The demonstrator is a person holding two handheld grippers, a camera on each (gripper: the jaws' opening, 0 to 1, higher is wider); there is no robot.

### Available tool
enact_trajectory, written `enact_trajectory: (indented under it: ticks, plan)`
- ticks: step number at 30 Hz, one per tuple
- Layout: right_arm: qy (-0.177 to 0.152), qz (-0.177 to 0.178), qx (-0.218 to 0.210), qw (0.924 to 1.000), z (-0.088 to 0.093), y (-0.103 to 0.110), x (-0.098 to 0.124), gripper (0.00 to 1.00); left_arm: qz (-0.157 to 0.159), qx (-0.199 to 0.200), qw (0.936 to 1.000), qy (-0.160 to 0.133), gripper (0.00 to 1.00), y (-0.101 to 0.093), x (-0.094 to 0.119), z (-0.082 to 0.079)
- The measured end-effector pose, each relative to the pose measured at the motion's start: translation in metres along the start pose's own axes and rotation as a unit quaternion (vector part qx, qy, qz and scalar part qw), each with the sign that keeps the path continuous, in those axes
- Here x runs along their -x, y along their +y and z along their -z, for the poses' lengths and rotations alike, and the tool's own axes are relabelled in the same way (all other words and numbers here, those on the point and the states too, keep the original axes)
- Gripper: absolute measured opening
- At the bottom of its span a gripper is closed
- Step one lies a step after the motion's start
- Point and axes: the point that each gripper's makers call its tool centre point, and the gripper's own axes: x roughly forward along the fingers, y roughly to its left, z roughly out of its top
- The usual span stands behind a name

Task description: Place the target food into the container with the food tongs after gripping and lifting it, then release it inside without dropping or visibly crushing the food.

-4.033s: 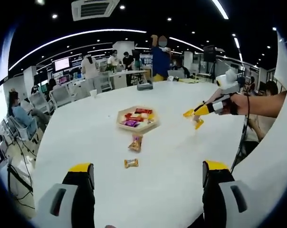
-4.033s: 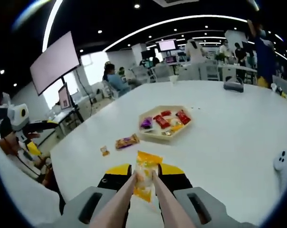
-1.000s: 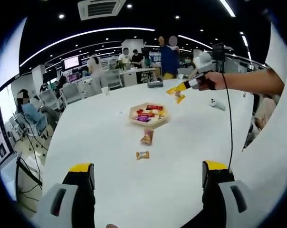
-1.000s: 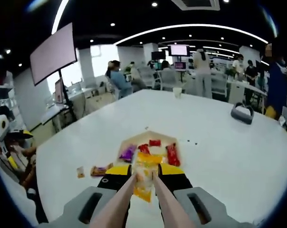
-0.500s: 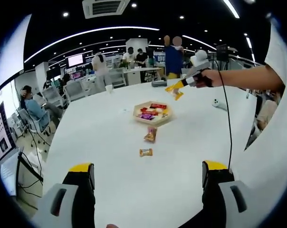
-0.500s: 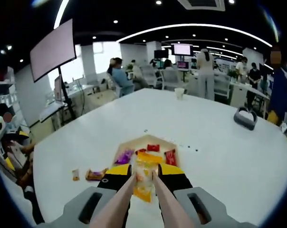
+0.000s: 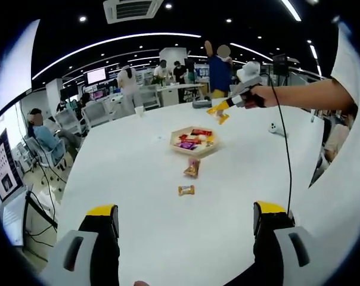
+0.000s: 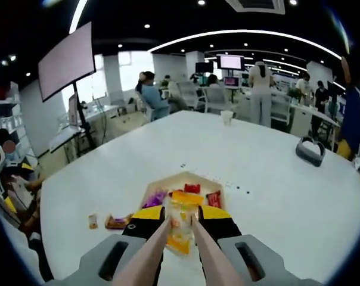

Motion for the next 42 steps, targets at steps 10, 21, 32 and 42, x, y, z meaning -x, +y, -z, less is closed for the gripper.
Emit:
enact_trajectory:
  ticks: [10, 21, 32, 42]
  plan:
    - [0.011, -0.004, 0.021, 0.9997, -0.014, -0.009, -0.023, 0.21, -0.015, 0.014, 0.9998, -0.002, 0.94, 0.009, 0.005, 0.005]
    - [0.02, -0.01, 0.032, 0.9992, -0.023, -0.013, -0.041, 0.21, -0.029, 0.014, 0.9994, 0.008, 0.94, 0.013, 0.011, 0.01]
    - [0.032, -0.017, 0.064, 0.9973, -0.043, -0.014, -0.058, 0.21, -0.036, 0.016, 0.9991, 0.013, 0.94, 0.017, 0.014, 0.011]
    - [0.043, -0.03, 0.09, 0.9946, -0.069, -0.008, -0.08, 0.21, -0.04, 0.022, 0.9989, 0.01, 0.94, 0.016, 0.012, 0.008]
